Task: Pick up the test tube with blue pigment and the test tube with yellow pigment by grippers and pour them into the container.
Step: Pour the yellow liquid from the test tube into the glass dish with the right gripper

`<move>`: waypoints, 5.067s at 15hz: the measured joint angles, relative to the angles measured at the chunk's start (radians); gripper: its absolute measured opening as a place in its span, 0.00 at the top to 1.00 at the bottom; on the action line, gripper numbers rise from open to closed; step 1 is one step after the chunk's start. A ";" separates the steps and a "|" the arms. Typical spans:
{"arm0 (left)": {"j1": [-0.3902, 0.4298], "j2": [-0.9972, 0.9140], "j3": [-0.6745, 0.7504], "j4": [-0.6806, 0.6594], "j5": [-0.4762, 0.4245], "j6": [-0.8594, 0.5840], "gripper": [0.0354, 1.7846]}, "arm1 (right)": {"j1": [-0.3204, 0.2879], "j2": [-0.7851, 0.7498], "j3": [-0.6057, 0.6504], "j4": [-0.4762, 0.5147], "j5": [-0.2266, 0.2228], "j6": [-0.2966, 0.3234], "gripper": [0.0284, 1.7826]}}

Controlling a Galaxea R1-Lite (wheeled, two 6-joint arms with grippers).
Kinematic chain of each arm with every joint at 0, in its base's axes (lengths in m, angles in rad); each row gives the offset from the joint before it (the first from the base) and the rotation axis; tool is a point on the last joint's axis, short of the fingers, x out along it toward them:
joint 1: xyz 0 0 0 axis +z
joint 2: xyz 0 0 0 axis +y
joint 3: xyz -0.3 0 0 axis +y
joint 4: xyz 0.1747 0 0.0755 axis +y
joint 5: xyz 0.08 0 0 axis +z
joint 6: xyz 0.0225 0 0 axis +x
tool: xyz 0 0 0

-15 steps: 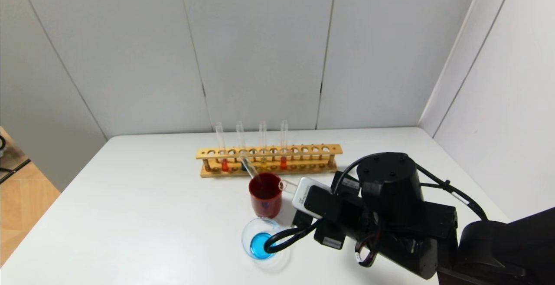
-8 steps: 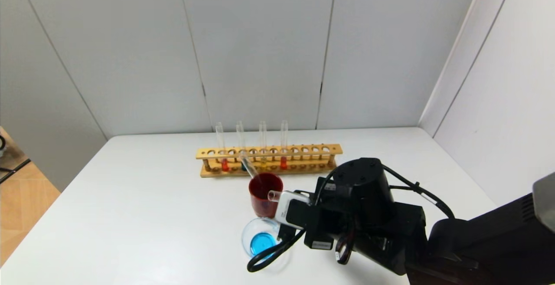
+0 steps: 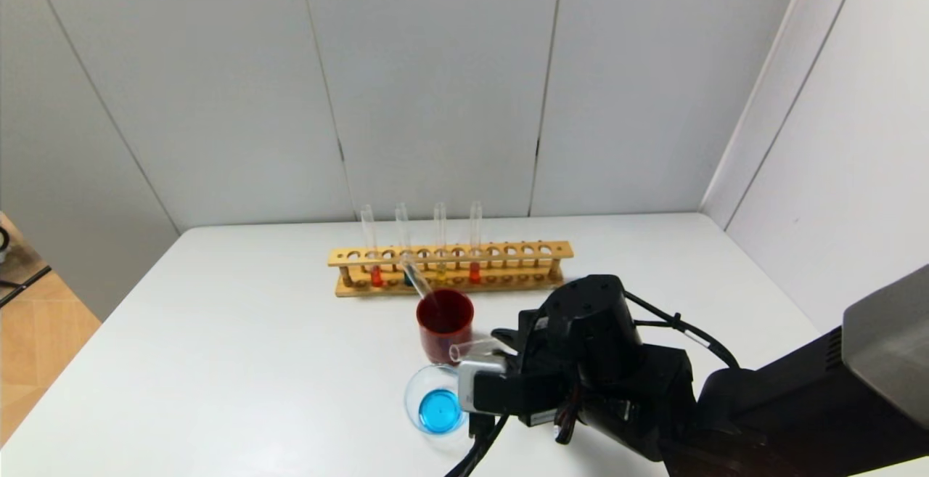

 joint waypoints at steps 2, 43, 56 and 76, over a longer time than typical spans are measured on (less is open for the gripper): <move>0.000 0.000 0.000 0.000 0.000 0.000 0.02 | 0.001 0.004 0.000 0.010 -0.003 -0.057 0.83; 0.000 0.000 0.000 0.000 0.000 0.000 0.02 | 0.086 0.042 -0.287 0.415 -0.183 -0.336 0.83; 0.000 0.000 0.000 0.000 0.000 0.000 0.02 | 0.095 0.055 -0.303 0.443 -0.208 -0.357 0.83; 0.000 0.000 0.000 0.000 0.000 0.000 0.02 | 0.101 0.083 -0.399 0.521 -0.314 -0.473 0.83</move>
